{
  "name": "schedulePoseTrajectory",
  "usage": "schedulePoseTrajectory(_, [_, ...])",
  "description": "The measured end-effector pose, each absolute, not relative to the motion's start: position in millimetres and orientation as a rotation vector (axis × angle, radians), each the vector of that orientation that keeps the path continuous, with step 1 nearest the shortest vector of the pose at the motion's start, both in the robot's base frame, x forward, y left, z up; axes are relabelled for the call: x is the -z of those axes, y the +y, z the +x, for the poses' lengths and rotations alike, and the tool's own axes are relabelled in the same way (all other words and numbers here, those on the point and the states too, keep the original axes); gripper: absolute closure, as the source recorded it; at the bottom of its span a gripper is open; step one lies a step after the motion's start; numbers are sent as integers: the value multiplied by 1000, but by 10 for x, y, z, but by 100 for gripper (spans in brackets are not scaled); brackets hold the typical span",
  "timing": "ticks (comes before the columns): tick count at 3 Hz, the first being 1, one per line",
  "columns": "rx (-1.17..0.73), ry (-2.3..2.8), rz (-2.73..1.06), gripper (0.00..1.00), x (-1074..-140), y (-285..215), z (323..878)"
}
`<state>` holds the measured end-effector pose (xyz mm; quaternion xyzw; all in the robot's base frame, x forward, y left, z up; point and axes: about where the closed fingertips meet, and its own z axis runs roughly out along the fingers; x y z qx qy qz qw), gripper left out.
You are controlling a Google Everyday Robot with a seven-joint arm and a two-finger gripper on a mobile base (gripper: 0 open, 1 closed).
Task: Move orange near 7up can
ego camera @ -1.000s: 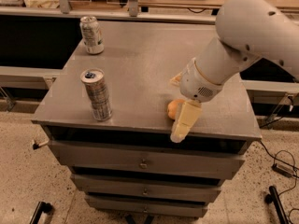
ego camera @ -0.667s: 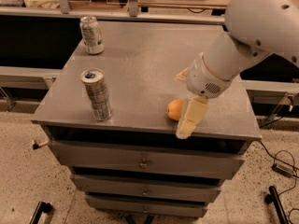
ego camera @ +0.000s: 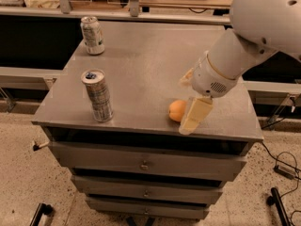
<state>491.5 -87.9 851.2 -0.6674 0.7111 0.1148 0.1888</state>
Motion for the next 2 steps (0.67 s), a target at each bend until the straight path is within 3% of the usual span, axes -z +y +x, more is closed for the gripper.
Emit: schedulePoseTrajectory(2, [-319,1997,-1881,70,-8521,-864,4901])
